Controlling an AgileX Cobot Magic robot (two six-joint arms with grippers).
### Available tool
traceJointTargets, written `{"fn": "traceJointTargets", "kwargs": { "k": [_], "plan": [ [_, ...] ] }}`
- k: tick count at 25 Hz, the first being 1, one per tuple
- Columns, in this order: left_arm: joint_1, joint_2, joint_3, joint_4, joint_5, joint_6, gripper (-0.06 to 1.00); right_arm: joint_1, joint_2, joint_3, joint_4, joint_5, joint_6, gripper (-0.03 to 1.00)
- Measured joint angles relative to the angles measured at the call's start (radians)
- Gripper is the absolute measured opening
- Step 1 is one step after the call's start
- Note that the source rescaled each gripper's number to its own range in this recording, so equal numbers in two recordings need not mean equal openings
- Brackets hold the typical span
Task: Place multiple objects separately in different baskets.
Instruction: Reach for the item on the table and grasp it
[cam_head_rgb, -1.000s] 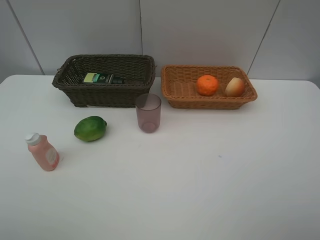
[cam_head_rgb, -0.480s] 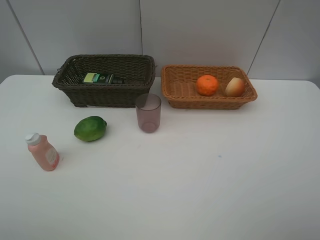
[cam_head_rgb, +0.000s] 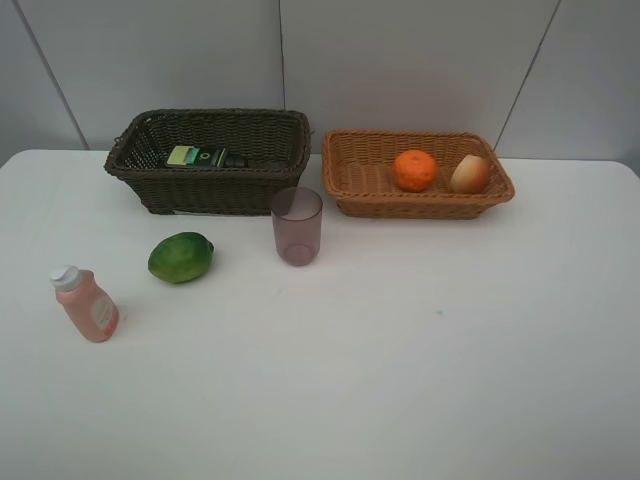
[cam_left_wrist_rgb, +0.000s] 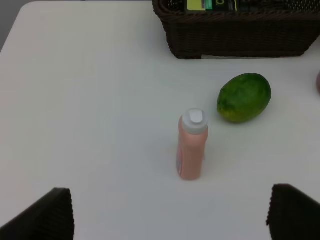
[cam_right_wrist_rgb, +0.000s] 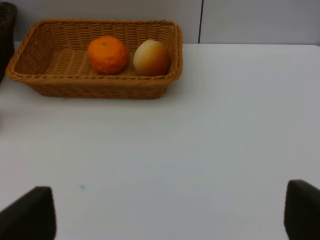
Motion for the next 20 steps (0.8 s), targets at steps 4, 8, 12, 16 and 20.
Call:
{"fn": "traceJointTargets", "kwargs": {
  "k": [4,8,12,16,20],
  "plan": [
    [0.000,0.000,0.000,0.000,0.000,0.000,1.00,0.000,0.000,0.000,0.000,0.000,0.000,0.97],
    [0.000,0.001,0.000,-0.008,-0.005,0.000,1.00,0.000,0.000,0.000,0.000,0.000,0.000,0.97],
    [0.000,0.090,-0.023,-0.035,-0.035,0.002,1.00,0.000,0.000,0.000,0.000,0.000,0.000,0.97],
    [0.000,0.252,-0.062,-0.048,-0.104,0.009,1.00,0.000,0.000,0.000,0.000,0.000,0.000,0.97],
    [0.000,0.388,-0.086,-0.078,-0.151,0.012,1.00,0.000,0.000,0.000,0.000,0.000,0.000,0.97]
  ]
}}
